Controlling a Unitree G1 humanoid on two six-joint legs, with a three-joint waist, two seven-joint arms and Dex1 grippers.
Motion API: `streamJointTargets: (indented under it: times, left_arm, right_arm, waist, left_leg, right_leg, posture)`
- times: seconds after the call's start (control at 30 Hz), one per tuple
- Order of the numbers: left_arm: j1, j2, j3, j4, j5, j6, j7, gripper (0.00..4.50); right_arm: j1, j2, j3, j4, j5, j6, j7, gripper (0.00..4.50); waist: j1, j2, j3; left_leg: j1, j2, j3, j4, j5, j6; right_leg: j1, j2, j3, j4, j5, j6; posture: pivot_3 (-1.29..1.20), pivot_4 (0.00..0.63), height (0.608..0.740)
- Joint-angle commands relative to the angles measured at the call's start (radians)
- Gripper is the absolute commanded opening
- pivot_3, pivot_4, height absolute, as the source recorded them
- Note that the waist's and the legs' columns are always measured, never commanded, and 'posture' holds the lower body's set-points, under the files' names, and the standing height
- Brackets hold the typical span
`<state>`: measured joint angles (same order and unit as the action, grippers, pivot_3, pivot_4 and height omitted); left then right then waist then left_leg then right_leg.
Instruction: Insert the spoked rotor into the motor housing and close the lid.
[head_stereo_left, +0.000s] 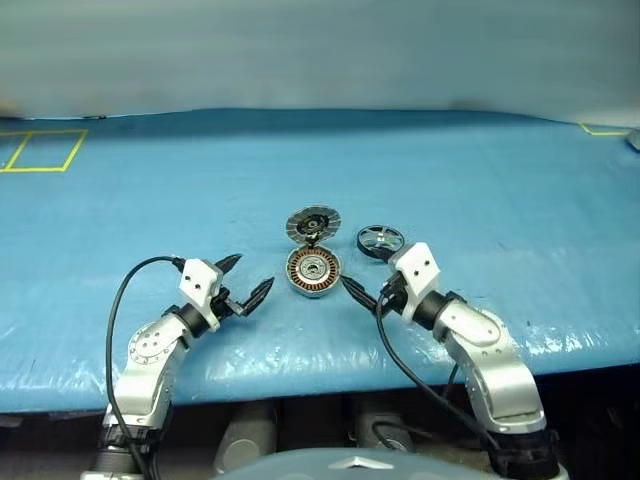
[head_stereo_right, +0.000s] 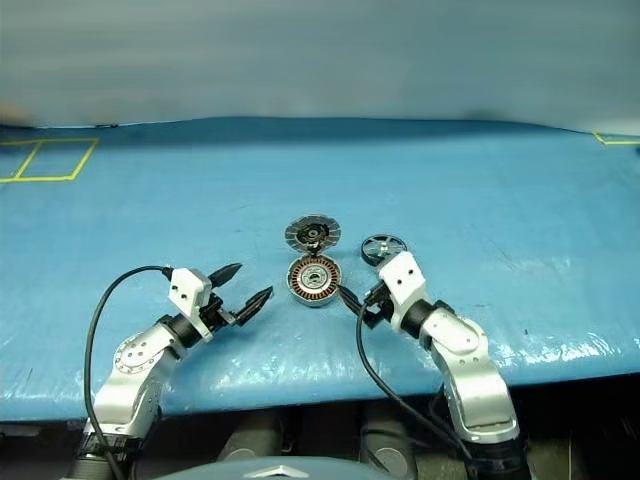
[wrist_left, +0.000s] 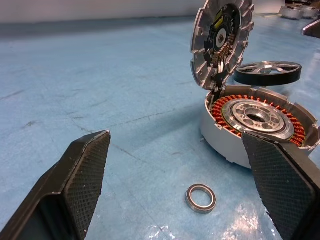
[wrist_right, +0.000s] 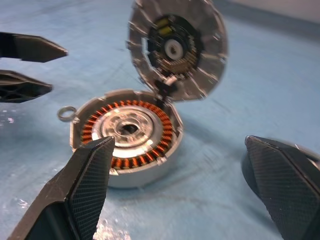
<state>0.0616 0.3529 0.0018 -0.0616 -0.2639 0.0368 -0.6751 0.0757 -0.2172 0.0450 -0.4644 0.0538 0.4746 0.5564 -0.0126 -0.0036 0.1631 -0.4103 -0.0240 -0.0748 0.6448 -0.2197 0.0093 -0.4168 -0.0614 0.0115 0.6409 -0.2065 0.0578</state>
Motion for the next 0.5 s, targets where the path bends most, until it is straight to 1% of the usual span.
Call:
streamJointTargets:
  times: [0.03, 0.13, 0.17, 0.23, 0.5]
  left_arm:
    - [-0.015, 0.016, -0.015, -0.001, -0.013, -0.011, -0.048, 4.5]
    - [-0.034, 0.025, -0.031, 0.016, -0.012, 0.013, -0.075, 4.5]
    - [-0.043, 0.031, -0.038, 0.03, -0.003, 0.019, -0.083, 4.5]
    - [-0.071, 0.049, -0.065, 0.078, 0.027, 0.014, -0.114, 4.5]
    - [-0.173, 0.04, -0.095, 0.189, 0.031, 0.019, -0.158, 4.5]
  right_arm:
    - [0.068, 0.051, 0.008, -0.075, -0.009, -0.053, -0.113, 4.41]
    - [0.148, 0.055, 0.057, -0.11, 0.03, -0.054, -0.098, 4.41]
    - [0.162, 0.04, 0.076, -0.12, 0.052, -0.045, -0.069, 4.41]
    - [0.179, -0.023, 0.128, -0.152, 0.093, -0.021, 0.013, 4.41]
    - [0.114, -0.157, 0.154, -0.174, 0.167, 0.002, 0.097, 4.41]
  waist:
    - [-0.001, 0.0, 0.0]
    - [-0.001, 0.0, 0.0]
    - [-0.002, 0.0, 0.0]
    - [-0.001, 0.0, 0.0]
    - [0.001, 0.0, 0.0]
  left_leg:
    - [0.0, 0.0, 0.0, 0.0, 0.0, 0.0]
    - [0.0, 0.001, 0.0, 0.001, 0.0, 0.0]
    - [0.0, 0.001, 0.0, 0.0, 0.0, 0.0]
    - [0.0, 0.0, 0.0, 0.001, 0.0, 0.0]
    - [0.0, 0.0, -0.001, 0.002, 0.0, 0.0]
  right_leg:
    - [0.0, 0.0, 0.0, 0.0, 0.0, 0.0]
    - [0.0, 0.0, 0.0, 0.001, 0.0, 0.0]
    - [0.0, 0.0, 0.0, 0.0, 0.0, 0.0]
    - [0.0, -0.001, 0.0, 0.0, 0.0, 0.0]
    - [0.001, 0.0, -0.002, -0.001, 0.0, 0.0]
  posture:
    - [0.0, 0.15, 0.74]
    - [0.0, 0.15, 0.74]
    - [0.0, 0.15, 0.74]
    - [0.0, 0.15, 0.74]
    - [0.0, 0.15, 0.74]
